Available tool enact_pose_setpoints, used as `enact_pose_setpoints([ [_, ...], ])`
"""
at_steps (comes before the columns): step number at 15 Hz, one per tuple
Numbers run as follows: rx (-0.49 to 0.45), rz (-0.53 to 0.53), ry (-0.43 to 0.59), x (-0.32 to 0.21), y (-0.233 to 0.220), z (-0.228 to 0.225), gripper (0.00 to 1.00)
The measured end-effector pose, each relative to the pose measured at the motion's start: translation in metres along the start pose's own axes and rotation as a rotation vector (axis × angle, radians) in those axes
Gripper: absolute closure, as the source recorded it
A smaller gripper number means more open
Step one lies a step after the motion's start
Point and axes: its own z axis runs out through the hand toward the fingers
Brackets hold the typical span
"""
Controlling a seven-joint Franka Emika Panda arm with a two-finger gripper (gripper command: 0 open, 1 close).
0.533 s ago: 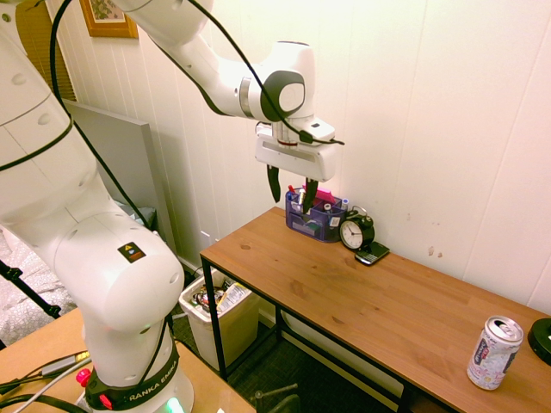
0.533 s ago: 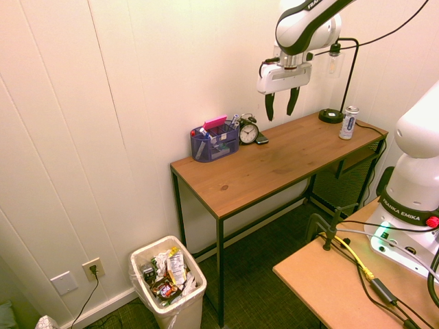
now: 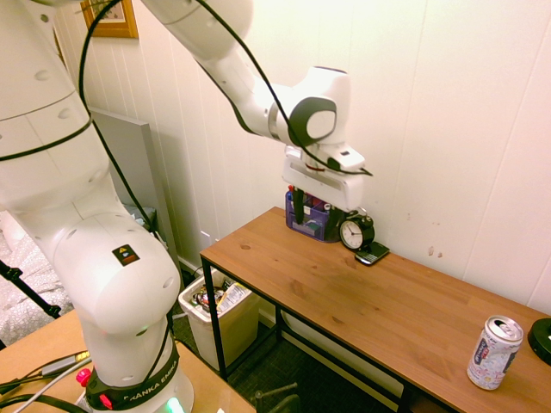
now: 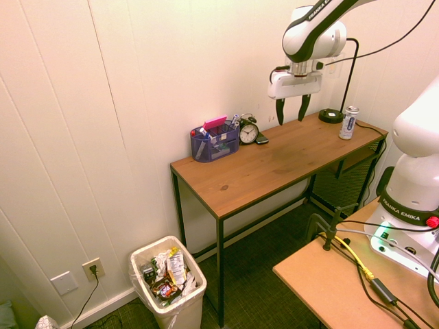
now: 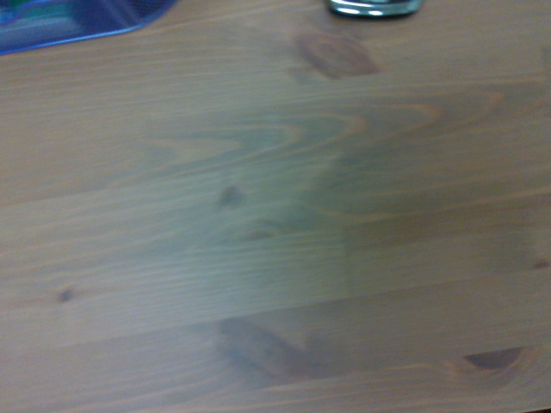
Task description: Throw the can in the trash bin
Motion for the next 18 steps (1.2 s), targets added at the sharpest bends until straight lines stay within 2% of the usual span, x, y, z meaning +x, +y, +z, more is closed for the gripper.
enact_pose_setpoints([
  [4,0.066,0.208,-0.079,0.102,0.072,0.014,0.0],
  [6,0.037,0.297,-0.119,0.146,0.098,0.027,0.0],
  [9,-0.034,0.399,-0.179,0.192,0.122,0.071,0.0],
  [11,-0.046,0.503,-0.196,0.221,0.148,0.093,0.0],
  [15,0.044,0.698,-0.176,0.262,0.196,0.093,0.0],
  [18,0.076,0.797,-0.107,0.279,0.197,0.08,0.0],
])
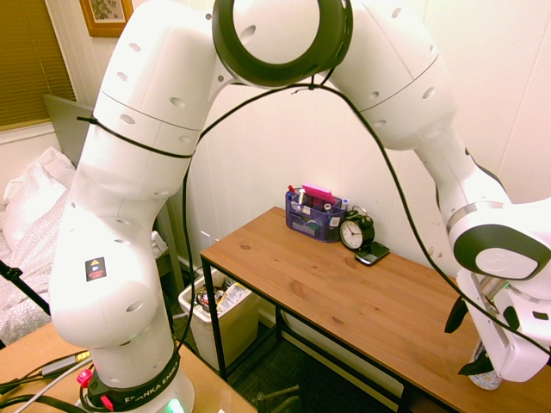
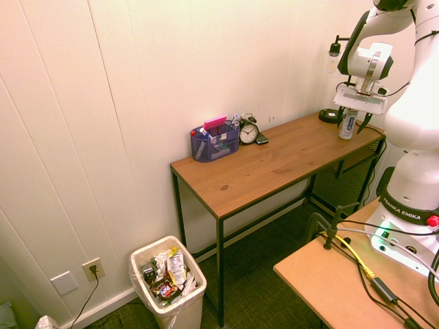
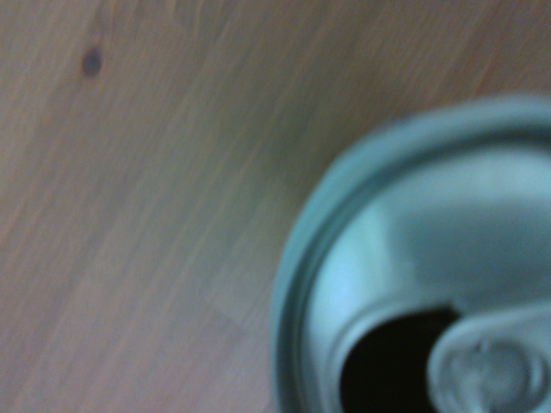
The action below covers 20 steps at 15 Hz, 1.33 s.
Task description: Throw the can in the trash bin
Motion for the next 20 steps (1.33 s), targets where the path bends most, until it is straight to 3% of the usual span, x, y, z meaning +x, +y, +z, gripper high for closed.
enact_pose_setpoints([
  [8,-0.015,0.139,0.093,0.006,-0.026,0.001,0.0],
  [9,-0.017,0.148,0.099,0.009,-0.029,0.003,1.0],
  [20,-0.007,0.188,0.123,0.017,-0.044,0.006,1.0],
])
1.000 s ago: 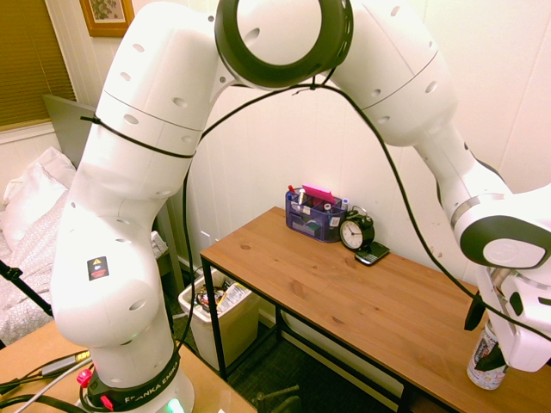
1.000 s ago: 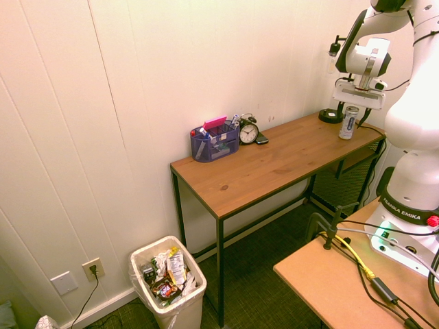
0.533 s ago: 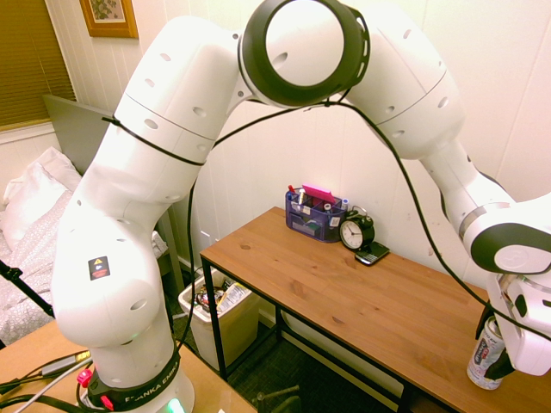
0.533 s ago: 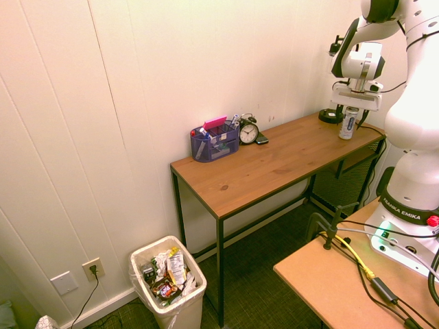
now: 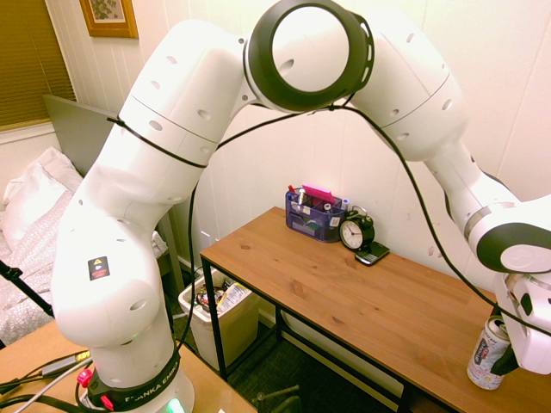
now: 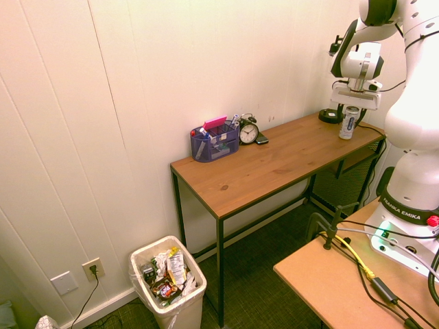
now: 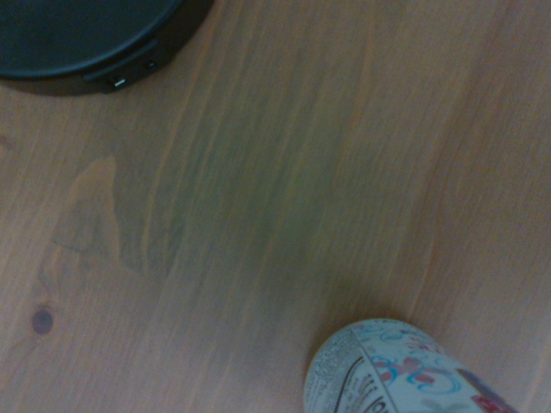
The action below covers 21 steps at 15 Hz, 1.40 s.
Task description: Throw the can in the trash bin
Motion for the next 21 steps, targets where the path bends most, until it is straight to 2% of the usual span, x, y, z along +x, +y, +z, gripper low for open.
enact_pose_setpoints([
  [9,-0.012,0.0,-0.017,-0.009,-0.005,-0.001,1.0],
  [11,-0.007,-0.03,-0.038,-0.012,-0.006,-0.001,1.0],
  [16,0.055,-0.311,-0.138,-0.056,-0.002,-0.034,1.0],
  [18,0.075,-0.431,-0.168,-0.105,0.015,-0.059,1.0],
  [21,0.093,-0.64,-0.17,-0.217,0.05,-0.09,1.0],
])
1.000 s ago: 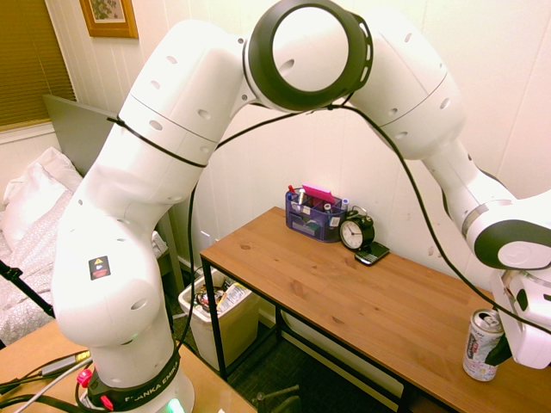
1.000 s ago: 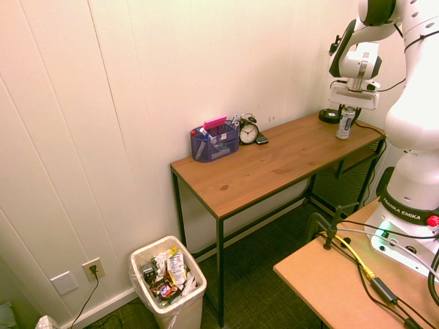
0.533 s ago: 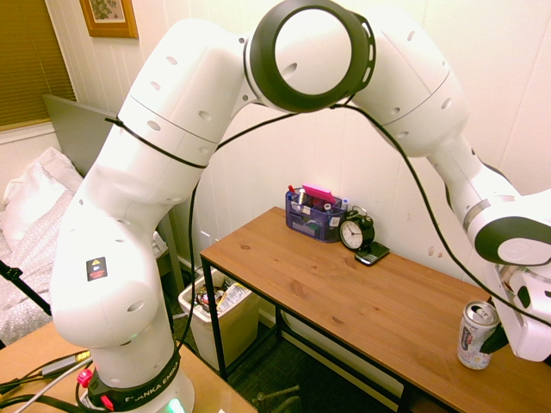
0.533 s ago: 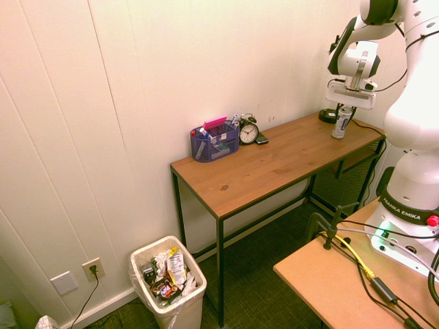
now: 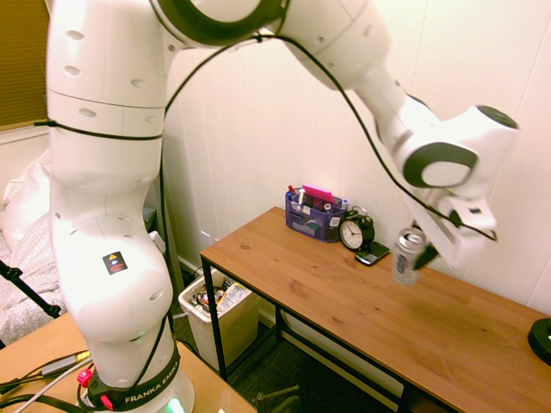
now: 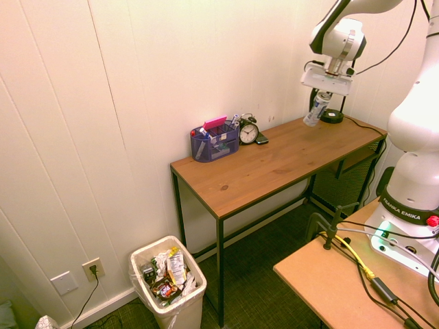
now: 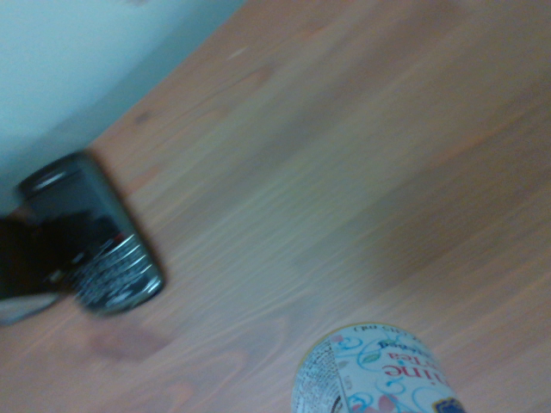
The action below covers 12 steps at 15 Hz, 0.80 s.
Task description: Throw the can in the trash bin
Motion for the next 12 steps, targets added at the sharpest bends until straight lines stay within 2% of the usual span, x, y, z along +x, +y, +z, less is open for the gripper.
enact_pose_setpoints([
  [4,-0.004,-0.251,0.122,-0.183,-0.05,-0.033,1.0],
  [8,-0.014,-0.383,0.192,-0.422,-0.061,-0.091,1.0],
  [10,-0.036,-0.439,0.212,-0.546,-0.056,-0.089,1.0],
  [12,-0.082,-0.476,0.241,-0.623,-0.052,-0.064,1.0],
])
